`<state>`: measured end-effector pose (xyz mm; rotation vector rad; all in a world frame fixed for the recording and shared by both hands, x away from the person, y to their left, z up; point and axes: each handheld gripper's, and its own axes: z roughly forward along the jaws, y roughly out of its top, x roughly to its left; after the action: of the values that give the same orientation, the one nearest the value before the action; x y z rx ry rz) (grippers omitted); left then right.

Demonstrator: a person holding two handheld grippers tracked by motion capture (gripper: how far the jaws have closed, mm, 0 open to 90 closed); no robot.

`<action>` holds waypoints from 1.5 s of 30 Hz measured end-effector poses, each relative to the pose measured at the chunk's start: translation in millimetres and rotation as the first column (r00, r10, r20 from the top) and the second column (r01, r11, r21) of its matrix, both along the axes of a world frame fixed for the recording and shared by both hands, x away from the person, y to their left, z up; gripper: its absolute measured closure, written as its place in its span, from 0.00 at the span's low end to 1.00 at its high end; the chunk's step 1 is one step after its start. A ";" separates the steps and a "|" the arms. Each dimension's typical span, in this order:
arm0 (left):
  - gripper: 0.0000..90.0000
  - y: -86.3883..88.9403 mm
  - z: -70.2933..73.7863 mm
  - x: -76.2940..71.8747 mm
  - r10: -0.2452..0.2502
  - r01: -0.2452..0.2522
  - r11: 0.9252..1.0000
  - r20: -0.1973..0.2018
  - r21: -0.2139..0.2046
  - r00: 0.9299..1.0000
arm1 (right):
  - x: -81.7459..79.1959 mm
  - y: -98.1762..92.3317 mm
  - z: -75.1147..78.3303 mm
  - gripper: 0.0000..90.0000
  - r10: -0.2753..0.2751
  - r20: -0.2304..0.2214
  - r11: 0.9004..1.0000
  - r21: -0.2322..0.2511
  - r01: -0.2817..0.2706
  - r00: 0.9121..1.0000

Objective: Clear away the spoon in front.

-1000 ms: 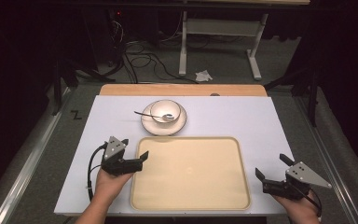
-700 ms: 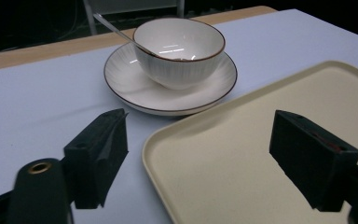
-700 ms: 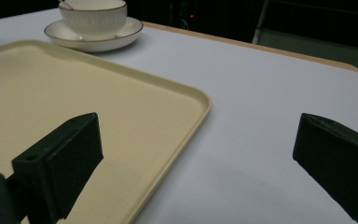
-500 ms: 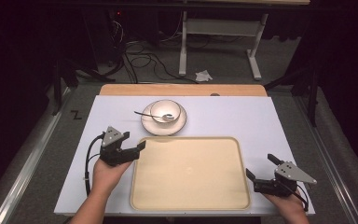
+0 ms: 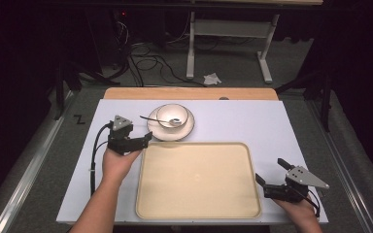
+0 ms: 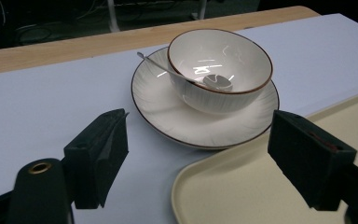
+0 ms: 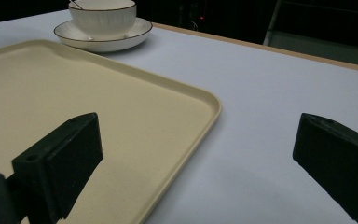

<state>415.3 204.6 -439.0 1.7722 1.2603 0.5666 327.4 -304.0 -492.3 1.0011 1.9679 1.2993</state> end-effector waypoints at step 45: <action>0.92 -0.6 4.5 51.8 -0.007 -0.002 0.995 -0.088 -0.095 0.996 | -6.3 -4.4 -1.8 0.03 -0.019 -0.009 1.000 0.005 0.019 1.000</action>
<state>467.1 204.0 -434.5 1.7352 1.3229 0.4242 321.1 -308.4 -494.1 1.0274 1.9580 1.2924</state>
